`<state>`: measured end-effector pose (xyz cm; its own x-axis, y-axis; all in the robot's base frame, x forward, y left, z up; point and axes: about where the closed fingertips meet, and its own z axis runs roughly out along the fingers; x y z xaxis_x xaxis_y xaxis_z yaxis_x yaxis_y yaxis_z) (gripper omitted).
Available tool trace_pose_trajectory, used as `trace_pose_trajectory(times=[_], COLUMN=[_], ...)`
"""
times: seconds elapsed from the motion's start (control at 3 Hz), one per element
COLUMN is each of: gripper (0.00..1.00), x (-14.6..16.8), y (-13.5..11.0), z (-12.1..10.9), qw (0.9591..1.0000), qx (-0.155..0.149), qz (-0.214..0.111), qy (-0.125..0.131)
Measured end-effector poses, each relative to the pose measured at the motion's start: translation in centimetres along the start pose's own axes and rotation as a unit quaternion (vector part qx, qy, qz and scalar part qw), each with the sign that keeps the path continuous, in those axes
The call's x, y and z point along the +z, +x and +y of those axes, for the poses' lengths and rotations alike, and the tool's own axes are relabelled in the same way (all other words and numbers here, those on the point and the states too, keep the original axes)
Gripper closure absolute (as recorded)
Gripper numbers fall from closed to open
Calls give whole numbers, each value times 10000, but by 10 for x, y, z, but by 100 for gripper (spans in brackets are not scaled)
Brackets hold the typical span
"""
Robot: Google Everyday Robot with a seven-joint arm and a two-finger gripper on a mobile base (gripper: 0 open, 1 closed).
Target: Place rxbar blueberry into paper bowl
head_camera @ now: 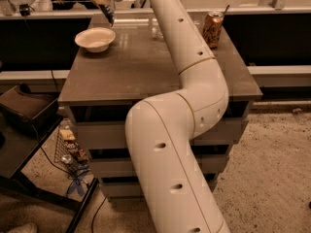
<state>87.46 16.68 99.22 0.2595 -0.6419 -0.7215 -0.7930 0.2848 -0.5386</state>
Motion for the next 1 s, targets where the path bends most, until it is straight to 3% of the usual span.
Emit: trace_pose_trajectory(times=[1.0], gripper=[100], x=[31], y=[6], z=[25], qw=[9994], qx=[-116], qz=[91], qy=[-306])
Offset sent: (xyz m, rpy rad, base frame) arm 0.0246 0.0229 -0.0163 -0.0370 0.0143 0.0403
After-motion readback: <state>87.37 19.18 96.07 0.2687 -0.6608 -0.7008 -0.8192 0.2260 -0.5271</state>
